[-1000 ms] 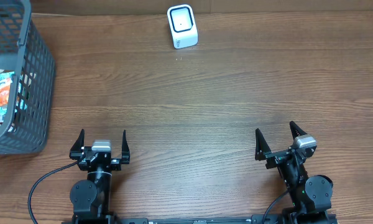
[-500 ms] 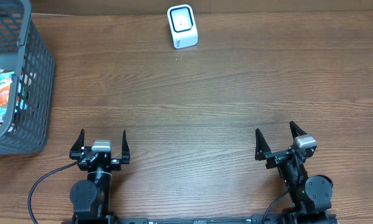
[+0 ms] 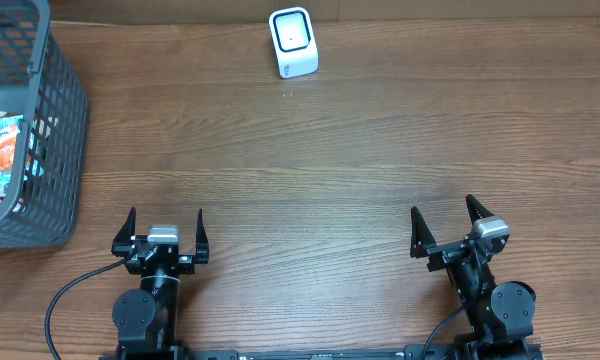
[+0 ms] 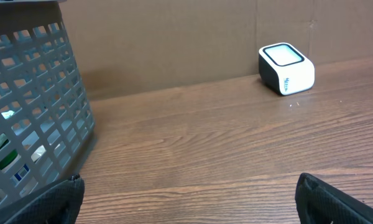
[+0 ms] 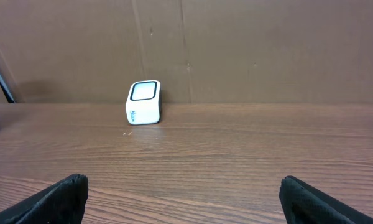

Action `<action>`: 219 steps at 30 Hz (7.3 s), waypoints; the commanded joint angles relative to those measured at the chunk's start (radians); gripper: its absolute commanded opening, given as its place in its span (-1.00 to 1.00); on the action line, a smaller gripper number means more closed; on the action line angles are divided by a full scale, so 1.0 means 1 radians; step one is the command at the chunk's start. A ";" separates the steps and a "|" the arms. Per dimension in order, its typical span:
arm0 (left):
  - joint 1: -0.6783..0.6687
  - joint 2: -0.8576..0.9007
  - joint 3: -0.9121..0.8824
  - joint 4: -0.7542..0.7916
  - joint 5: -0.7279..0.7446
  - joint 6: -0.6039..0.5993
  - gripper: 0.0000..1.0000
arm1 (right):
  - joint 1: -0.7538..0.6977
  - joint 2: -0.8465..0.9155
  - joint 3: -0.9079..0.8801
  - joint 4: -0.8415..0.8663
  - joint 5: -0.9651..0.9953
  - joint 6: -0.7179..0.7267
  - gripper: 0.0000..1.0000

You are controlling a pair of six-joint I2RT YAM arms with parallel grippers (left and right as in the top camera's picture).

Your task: Scan the item barcode

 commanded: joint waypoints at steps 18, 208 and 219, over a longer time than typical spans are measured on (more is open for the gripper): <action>-0.007 -0.011 -0.004 0.003 -0.013 0.089 0.99 | 0.000 -0.010 -0.011 0.004 -0.002 0.005 1.00; 0.642 2.087 1.833 -0.872 0.109 0.102 -0.06 | 0.000 -0.010 -0.011 0.004 -0.002 0.005 1.00; 0.642 1.892 1.876 -0.860 0.109 0.062 -0.10 | 0.000 -0.010 -0.011 0.004 -0.002 0.005 1.00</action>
